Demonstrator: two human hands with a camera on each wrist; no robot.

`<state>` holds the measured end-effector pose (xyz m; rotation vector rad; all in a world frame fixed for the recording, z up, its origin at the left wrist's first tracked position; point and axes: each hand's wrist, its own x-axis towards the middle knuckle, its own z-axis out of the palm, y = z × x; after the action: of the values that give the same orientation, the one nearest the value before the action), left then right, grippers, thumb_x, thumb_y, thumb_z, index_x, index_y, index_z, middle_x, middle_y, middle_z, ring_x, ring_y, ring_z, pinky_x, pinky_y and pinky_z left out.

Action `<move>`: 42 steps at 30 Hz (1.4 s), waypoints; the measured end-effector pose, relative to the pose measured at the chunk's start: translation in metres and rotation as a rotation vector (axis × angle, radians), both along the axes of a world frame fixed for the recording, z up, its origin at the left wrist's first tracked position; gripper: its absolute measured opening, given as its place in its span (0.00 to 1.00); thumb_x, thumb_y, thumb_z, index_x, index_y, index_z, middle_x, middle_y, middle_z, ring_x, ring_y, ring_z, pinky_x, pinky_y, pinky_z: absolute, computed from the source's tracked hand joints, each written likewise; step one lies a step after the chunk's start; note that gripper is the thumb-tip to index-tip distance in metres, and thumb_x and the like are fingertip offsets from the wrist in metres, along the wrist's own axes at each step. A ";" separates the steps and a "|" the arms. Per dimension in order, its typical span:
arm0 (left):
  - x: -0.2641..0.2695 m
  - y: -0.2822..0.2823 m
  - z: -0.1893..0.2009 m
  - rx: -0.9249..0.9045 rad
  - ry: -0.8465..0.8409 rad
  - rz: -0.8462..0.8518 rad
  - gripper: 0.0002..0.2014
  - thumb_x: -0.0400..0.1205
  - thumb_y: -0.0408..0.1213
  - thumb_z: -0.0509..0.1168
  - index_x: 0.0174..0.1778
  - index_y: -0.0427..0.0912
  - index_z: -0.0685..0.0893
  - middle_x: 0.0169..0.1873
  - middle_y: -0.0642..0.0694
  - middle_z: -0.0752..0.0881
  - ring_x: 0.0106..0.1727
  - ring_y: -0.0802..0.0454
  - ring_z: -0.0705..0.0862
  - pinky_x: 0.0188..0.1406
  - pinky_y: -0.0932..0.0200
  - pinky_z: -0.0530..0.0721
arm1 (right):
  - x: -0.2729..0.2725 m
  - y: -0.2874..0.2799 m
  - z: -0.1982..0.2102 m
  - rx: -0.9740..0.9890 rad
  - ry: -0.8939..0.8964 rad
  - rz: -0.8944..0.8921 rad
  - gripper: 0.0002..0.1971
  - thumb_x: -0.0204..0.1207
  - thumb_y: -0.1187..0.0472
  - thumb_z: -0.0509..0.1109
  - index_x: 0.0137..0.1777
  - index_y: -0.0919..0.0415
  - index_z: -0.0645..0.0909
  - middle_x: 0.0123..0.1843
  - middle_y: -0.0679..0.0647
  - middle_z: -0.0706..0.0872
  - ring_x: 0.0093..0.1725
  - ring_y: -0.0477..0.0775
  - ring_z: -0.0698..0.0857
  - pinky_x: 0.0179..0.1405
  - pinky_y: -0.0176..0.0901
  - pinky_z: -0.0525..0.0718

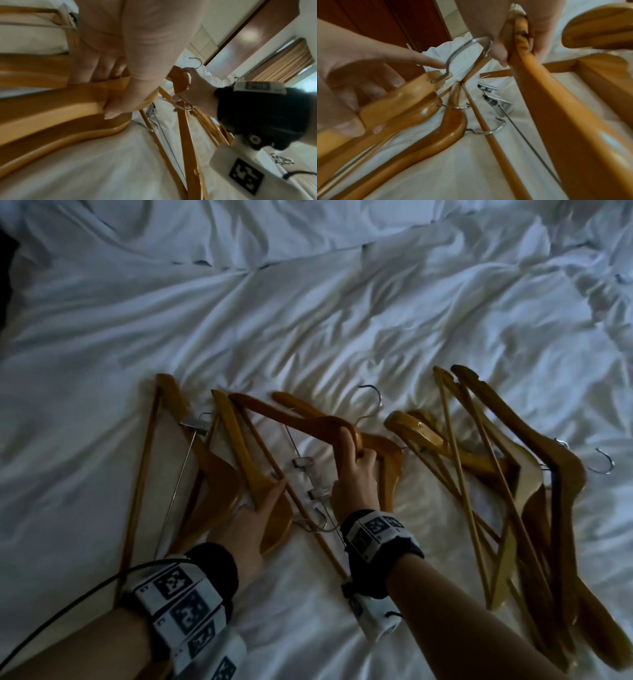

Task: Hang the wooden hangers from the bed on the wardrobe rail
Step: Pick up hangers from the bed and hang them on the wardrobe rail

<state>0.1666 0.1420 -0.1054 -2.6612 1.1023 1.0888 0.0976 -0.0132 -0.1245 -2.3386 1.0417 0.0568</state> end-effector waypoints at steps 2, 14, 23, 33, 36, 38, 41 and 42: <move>0.009 0.008 0.008 -0.025 0.037 0.019 0.53 0.74 0.23 0.64 0.79 0.65 0.35 0.69 0.40 0.74 0.65 0.41 0.80 0.62 0.51 0.81 | 0.004 0.004 0.016 -0.018 -0.055 0.054 0.40 0.69 0.80 0.65 0.79 0.54 0.57 0.65 0.64 0.68 0.31 0.50 0.73 0.28 0.39 0.77; 0.068 0.060 0.069 -0.302 0.179 0.257 0.55 0.72 0.21 0.68 0.75 0.73 0.41 0.55 0.42 0.85 0.46 0.48 0.86 0.40 0.59 0.87 | 0.017 0.012 0.061 0.246 -0.296 -0.201 0.37 0.72 0.79 0.64 0.78 0.56 0.55 0.56 0.58 0.82 0.58 0.62 0.84 0.51 0.42 0.80; 0.090 0.097 0.177 -0.685 0.161 0.607 0.55 0.70 0.18 0.72 0.80 0.64 0.48 0.49 0.49 0.80 0.48 0.50 0.85 0.42 0.58 0.87 | 0.085 0.046 0.165 0.277 -0.433 0.025 0.43 0.68 0.79 0.66 0.79 0.47 0.59 0.69 0.56 0.75 0.69 0.56 0.77 0.68 0.50 0.79; 0.097 0.275 0.383 -1.057 -0.032 0.970 0.36 0.69 0.18 0.73 0.70 0.49 0.74 0.50 0.43 0.86 0.51 0.46 0.88 0.57 0.46 0.85 | 0.135 0.199 0.349 0.072 -0.577 0.506 0.40 0.72 0.81 0.57 0.81 0.51 0.56 0.68 0.59 0.71 0.65 0.60 0.76 0.55 0.33 0.69; 0.079 0.349 0.416 -1.088 -0.090 1.001 0.44 0.70 0.18 0.72 0.78 0.53 0.66 0.50 0.45 0.85 0.49 0.52 0.87 0.54 0.53 0.84 | 0.131 0.242 0.379 0.030 -0.556 0.559 0.39 0.73 0.81 0.57 0.81 0.54 0.56 0.69 0.60 0.71 0.69 0.62 0.73 0.60 0.37 0.70; 0.064 0.393 0.422 -1.077 -0.120 1.031 0.45 0.69 0.20 0.73 0.78 0.56 0.64 0.51 0.46 0.85 0.52 0.51 0.87 0.60 0.49 0.83 | 0.129 0.255 0.391 -0.007 -0.556 0.535 0.38 0.73 0.81 0.59 0.82 0.59 0.55 0.69 0.65 0.72 0.69 0.66 0.74 0.62 0.43 0.71; 0.050 0.438 0.415 -1.018 -0.160 1.039 0.47 0.68 0.24 0.76 0.77 0.61 0.64 0.58 0.46 0.83 0.62 0.44 0.83 0.67 0.39 0.78 | 0.125 0.253 0.393 0.012 -0.596 0.412 0.37 0.73 0.79 0.64 0.81 0.64 0.56 0.71 0.70 0.73 0.70 0.70 0.74 0.63 0.53 0.73; 0.046 0.446 0.409 -0.987 -0.166 1.040 0.47 0.67 0.25 0.77 0.78 0.61 0.64 0.60 0.45 0.82 0.65 0.43 0.81 0.68 0.38 0.78 | 0.122 0.250 0.390 0.038 -0.616 0.365 0.37 0.73 0.79 0.65 0.80 0.63 0.57 0.69 0.70 0.74 0.69 0.71 0.75 0.62 0.56 0.75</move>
<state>0.2127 0.5875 0.3037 -4.1984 0.0729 0.2573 0.2200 0.2371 0.2656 -2.2541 0.3087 -0.4690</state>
